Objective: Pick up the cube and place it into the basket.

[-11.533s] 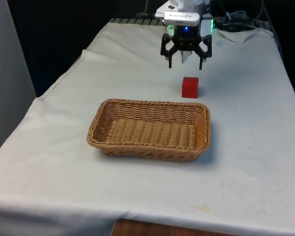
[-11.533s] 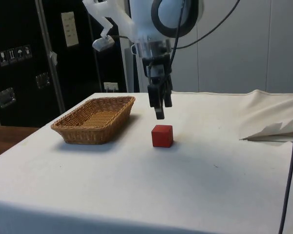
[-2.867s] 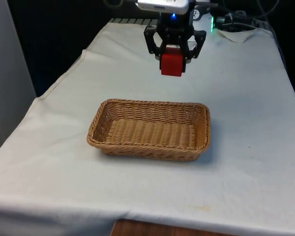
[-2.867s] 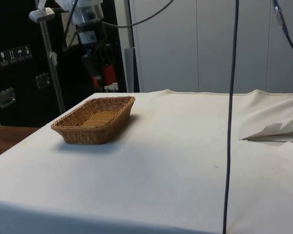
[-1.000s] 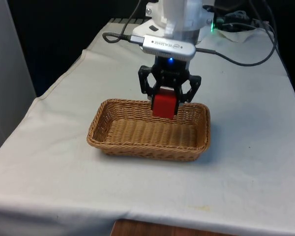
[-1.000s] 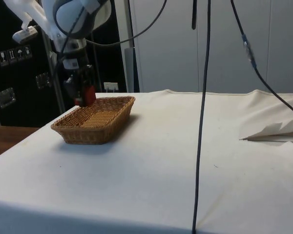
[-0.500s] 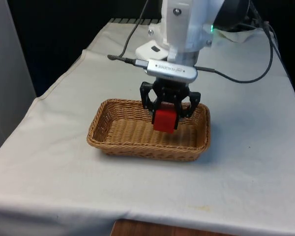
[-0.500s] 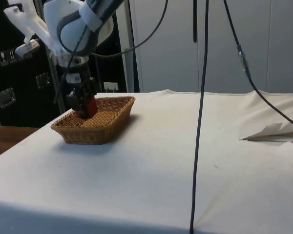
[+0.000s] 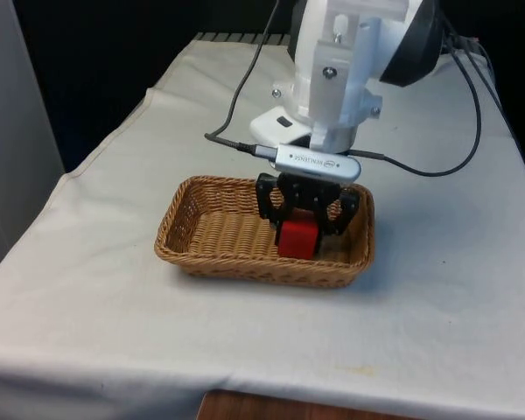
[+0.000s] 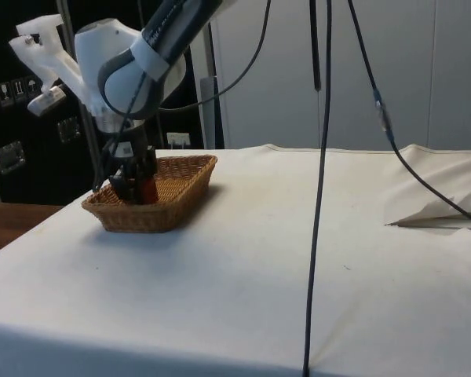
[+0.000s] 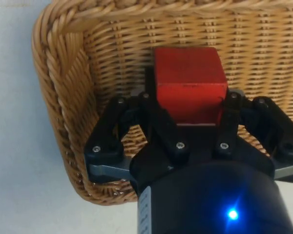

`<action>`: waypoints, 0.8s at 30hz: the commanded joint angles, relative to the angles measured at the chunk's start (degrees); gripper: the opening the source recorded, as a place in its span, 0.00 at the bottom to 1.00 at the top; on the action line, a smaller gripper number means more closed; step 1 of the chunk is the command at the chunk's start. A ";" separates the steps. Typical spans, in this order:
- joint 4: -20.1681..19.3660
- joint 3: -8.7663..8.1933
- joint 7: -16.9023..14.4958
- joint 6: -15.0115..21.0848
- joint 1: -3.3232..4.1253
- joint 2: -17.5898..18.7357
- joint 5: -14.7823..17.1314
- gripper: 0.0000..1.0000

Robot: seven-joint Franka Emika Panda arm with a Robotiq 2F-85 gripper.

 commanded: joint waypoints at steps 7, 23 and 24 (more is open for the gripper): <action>0.11 -0.06 0.11 0.29 0.06 0.17 -0.06 0.00; 0.29 0.11 0.00 0.46 -0.17 0.86 0.17 0.00; 0.29 0.11 0.00 0.46 -0.17 0.86 0.17 0.00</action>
